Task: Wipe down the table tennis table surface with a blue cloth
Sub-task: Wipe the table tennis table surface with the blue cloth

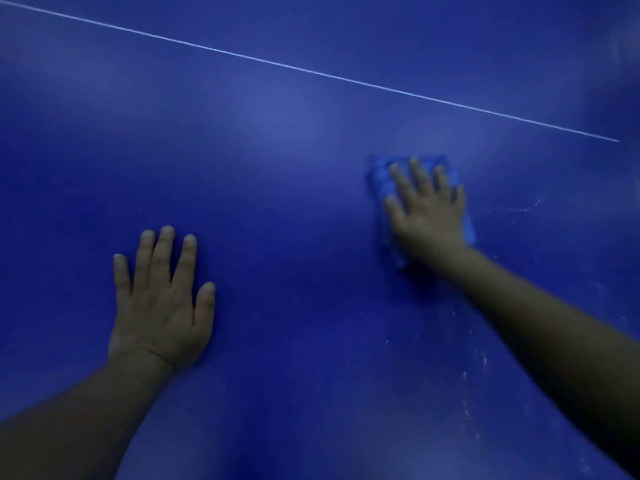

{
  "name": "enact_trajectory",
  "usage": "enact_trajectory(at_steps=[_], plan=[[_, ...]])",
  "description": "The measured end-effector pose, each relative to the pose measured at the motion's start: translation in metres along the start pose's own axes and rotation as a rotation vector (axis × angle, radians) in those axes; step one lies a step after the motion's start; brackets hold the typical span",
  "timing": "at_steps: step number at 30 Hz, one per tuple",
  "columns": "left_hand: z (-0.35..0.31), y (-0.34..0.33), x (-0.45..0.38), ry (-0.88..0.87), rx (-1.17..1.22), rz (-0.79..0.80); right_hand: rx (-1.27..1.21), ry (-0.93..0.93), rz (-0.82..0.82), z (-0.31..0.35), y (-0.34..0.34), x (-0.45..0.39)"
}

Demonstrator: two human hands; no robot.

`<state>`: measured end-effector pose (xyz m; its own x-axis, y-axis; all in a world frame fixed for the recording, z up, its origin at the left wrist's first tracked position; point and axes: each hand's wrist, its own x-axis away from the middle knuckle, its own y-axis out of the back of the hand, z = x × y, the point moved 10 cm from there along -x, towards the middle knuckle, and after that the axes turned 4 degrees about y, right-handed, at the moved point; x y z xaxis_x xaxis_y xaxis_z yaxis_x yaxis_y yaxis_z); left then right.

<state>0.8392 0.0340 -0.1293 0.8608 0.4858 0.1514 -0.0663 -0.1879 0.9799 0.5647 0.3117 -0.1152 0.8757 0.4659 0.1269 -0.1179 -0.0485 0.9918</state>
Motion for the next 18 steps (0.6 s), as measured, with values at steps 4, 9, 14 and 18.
enact_trajectory(at_steps=[4,9,14,18], plan=[[0.002,0.0,0.0,0.006,0.017,-0.002,-0.103,-0.2,0.015,-0.075,0.008,-0.058],[0.001,0.001,0.0,-0.002,0.043,-0.003,-0.045,0.171,-0.051,0.029,-0.005,0.059],[0.002,0.0,0.0,0.006,0.034,0.005,-0.001,0.746,0.018,0.082,-0.02,0.147],[0.001,0.002,0.0,0.002,0.039,-0.003,-0.014,0.057,-0.032,-0.042,0.0,-0.012]])
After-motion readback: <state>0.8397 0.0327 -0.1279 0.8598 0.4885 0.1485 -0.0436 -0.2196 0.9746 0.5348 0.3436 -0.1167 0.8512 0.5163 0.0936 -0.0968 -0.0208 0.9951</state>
